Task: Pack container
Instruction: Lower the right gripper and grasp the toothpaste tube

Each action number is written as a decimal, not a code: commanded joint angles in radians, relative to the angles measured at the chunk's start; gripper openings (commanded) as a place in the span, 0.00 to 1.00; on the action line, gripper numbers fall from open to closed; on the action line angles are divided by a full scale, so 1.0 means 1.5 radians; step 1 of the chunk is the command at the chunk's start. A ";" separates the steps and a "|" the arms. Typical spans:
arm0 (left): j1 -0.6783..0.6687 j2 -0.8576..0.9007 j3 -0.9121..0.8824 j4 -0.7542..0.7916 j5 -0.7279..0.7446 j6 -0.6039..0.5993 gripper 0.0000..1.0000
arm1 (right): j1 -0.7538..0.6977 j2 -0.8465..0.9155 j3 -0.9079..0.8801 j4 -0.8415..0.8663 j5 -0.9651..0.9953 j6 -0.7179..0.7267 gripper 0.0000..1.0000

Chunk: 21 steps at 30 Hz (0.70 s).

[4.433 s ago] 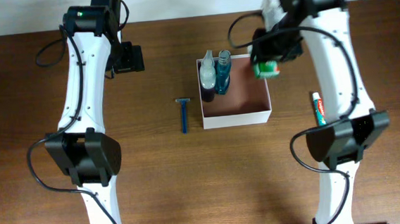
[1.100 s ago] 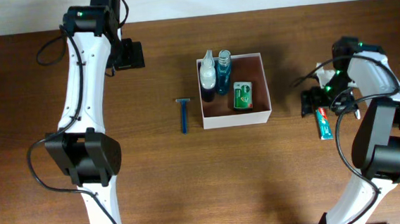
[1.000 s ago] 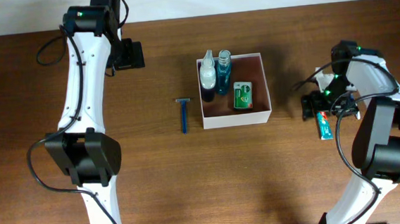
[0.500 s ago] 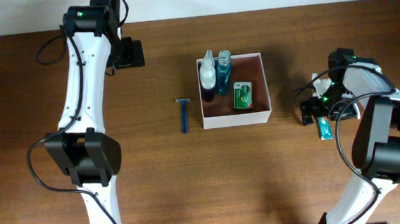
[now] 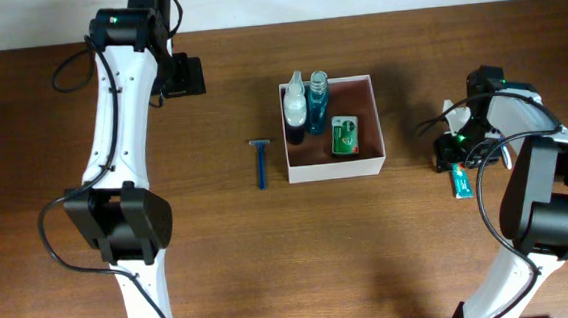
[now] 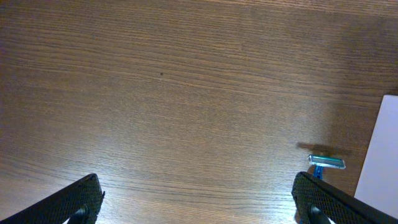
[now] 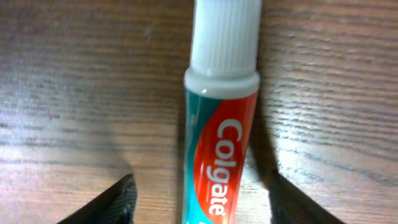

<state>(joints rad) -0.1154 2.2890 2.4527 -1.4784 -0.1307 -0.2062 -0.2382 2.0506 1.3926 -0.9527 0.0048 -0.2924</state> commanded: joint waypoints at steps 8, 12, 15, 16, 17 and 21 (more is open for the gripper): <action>0.001 0.001 -0.003 -0.001 0.002 -0.007 0.99 | 0.002 0.021 -0.006 0.020 0.008 0.001 0.51; 0.001 0.001 -0.003 -0.001 0.002 -0.006 0.99 | 0.002 0.021 -0.006 0.026 0.008 0.001 0.50; 0.001 0.001 -0.003 -0.002 0.002 -0.007 0.99 | 0.002 0.021 -0.006 0.030 0.008 0.001 0.44; 0.001 0.001 -0.003 -0.002 0.002 -0.007 0.99 | 0.002 0.021 -0.006 0.030 0.008 0.001 0.43; 0.001 0.001 -0.003 -0.002 0.002 -0.007 0.99 | 0.002 0.021 -0.006 0.030 0.008 0.001 0.40; 0.001 0.001 -0.003 -0.002 0.002 -0.007 0.99 | 0.002 0.021 -0.006 0.029 0.008 0.007 0.35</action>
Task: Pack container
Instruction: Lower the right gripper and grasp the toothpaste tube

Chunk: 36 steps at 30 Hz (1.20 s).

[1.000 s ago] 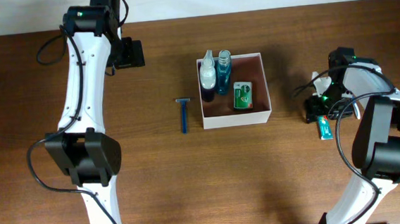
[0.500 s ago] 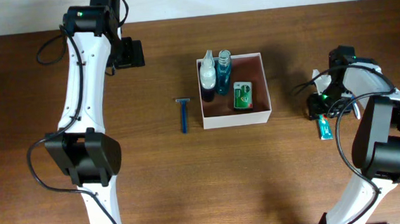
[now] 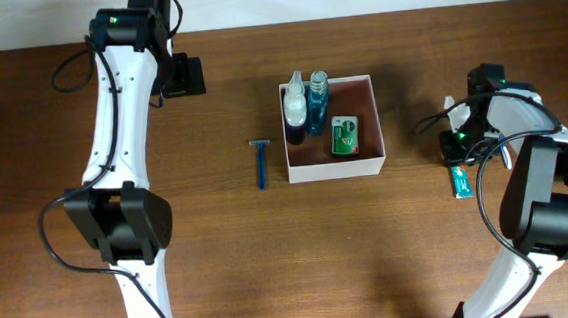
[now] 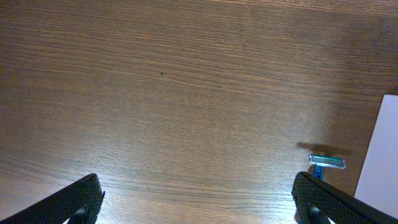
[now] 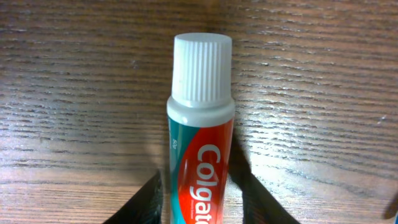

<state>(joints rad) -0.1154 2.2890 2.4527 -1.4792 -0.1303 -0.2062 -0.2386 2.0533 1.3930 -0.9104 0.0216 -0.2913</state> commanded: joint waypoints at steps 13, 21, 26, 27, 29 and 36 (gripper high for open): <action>0.001 0.001 -0.003 -0.001 0.002 -0.007 0.99 | 0.002 0.019 -0.003 -0.017 -0.001 0.013 0.27; 0.000 0.001 -0.003 -0.001 0.002 -0.007 1.00 | 0.002 0.019 0.000 -0.024 -0.001 0.013 0.19; 0.000 0.001 -0.003 -0.001 0.002 -0.007 0.99 | 0.002 0.019 0.017 -0.042 -0.001 0.017 0.19; 0.000 0.001 -0.003 -0.001 0.002 -0.007 0.99 | 0.002 0.019 0.026 -0.049 -0.001 0.025 0.19; 0.000 0.001 -0.003 -0.001 0.002 -0.007 0.99 | 0.002 0.019 0.049 -0.060 -0.001 0.031 0.18; 0.000 0.001 -0.003 -0.001 0.002 -0.007 0.99 | 0.003 0.019 0.159 -0.150 -0.016 0.047 0.18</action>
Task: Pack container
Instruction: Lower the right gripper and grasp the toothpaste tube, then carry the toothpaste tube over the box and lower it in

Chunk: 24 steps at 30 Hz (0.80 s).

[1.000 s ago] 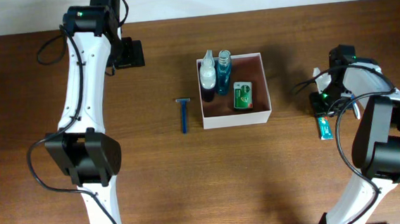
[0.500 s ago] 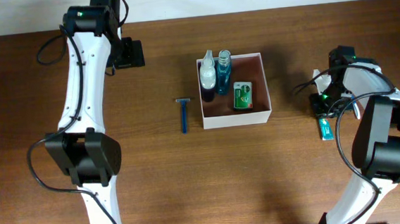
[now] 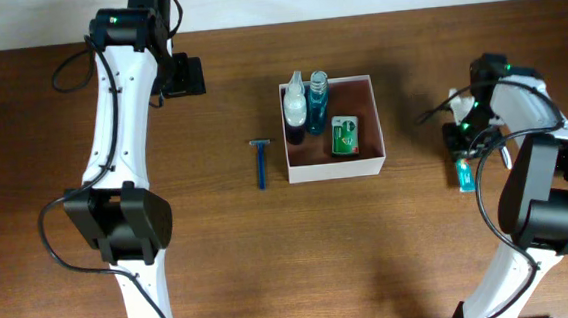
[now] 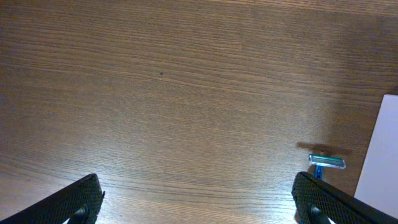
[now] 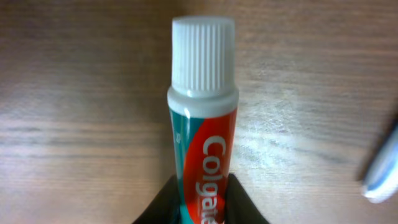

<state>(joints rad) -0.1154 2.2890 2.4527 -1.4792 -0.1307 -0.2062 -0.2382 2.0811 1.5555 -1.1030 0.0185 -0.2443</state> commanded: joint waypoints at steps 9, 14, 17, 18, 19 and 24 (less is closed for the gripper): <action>0.000 0.001 -0.003 0.002 0.002 -0.007 0.99 | 0.061 0.000 0.254 -0.180 -0.046 0.056 0.18; 0.000 0.001 -0.003 0.001 0.002 -0.007 1.00 | 0.125 0.000 0.346 -0.231 -0.052 0.111 0.18; 0.000 0.001 -0.003 0.001 0.002 -0.007 0.99 | 0.167 0.000 0.379 -0.248 -0.053 0.143 0.18; 0.000 0.001 -0.003 0.000 0.002 -0.007 0.99 | 0.182 0.000 0.388 -0.250 -0.057 0.155 0.18; 0.000 0.001 -0.003 -0.001 0.002 -0.007 0.99 | 0.196 0.000 0.393 -0.250 -0.064 0.161 0.19; 0.000 0.001 -0.003 -0.004 0.002 -0.007 1.00 | 0.256 0.001 0.394 -0.247 -0.070 0.199 0.19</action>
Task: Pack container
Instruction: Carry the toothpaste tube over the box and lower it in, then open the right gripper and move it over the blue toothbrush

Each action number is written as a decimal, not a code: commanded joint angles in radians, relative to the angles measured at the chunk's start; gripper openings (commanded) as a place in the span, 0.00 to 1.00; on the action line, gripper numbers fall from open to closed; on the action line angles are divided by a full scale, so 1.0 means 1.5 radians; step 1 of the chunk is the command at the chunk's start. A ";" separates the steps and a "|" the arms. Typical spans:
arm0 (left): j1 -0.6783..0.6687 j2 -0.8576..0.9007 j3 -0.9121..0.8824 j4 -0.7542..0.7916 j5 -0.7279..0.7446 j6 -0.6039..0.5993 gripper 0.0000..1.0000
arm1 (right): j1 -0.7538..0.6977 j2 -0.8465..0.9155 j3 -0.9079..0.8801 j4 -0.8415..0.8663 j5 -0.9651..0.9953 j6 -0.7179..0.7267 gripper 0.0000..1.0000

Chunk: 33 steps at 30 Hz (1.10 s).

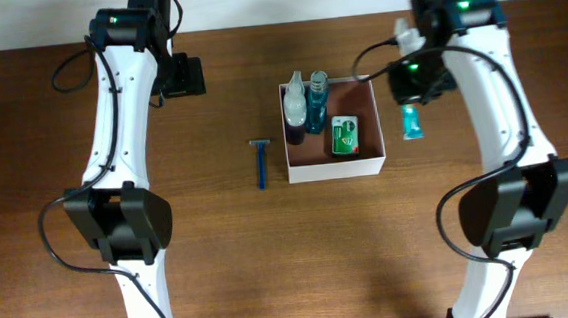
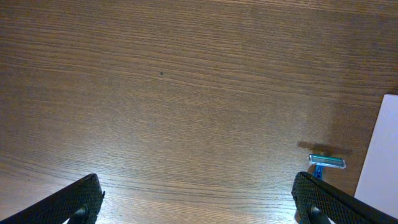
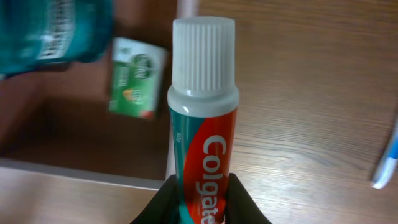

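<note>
A white box stands mid-table. It holds a teal bottle, a pale spray bottle and a green packet. My right gripper is shut on a Colgate toothpaste tube, cap pointing away. It holds the tube in the air over the box's right wall. From overhead the tube hangs just right of the box. A blue razor lies left of the box. My left gripper is open over bare wood far left of the razor.
The left arm reaches along the table's left side, its gripper near the back edge. The right arm arches over the right side. The teal bottle and green packet fill the box's back and middle.
My right gripper, still shut on the toothpaste tube, has moved from the table's right side up and left to the box's right wall. The left gripper has not moved.
The tube lay on the wood at the right with my right gripper's jaws open on either side. They then stood closer to it, then shut on it. Now the tube is in the air beside the box. The left arm stayed still throughout.
</note>
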<state>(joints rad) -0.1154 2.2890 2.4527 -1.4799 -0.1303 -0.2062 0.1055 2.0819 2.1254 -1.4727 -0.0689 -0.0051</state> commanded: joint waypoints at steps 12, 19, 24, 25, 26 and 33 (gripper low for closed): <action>0.000 0.001 -0.003 -0.021 0.002 -0.007 0.99 | 0.099 0.002 0.014 0.075 0.008 0.069 0.28; 0.000 0.001 -0.003 -0.038 0.002 -0.007 0.99 | 0.075 0.002 0.014 0.087 0.027 0.069 0.35; 0.000 0.001 -0.003 -0.039 0.002 -0.006 1.00 | 0.044 0.002 0.014 0.087 0.027 0.069 0.39; 0.000 0.001 -0.003 -0.039 0.002 -0.006 0.99 | 0.035 0.002 0.014 0.086 0.027 0.069 0.40; 0.000 0.001 -0.003 -0.039 0.002 -0.007 0.99 | 0.026 0.002 0.014 0.085 0.027 0.069 0.40; 0.000 0.001 -0.003 -0.047 0.002 -0.007 0.99 | -0.043 0.002 0.014 0.072 0.028 0.068 0.50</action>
<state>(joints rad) -0.1154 2.2890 2.4527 -1.5459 -0.1303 -0.2062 0.0772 2.0819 2.1262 -1.3590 -0.0441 0.0978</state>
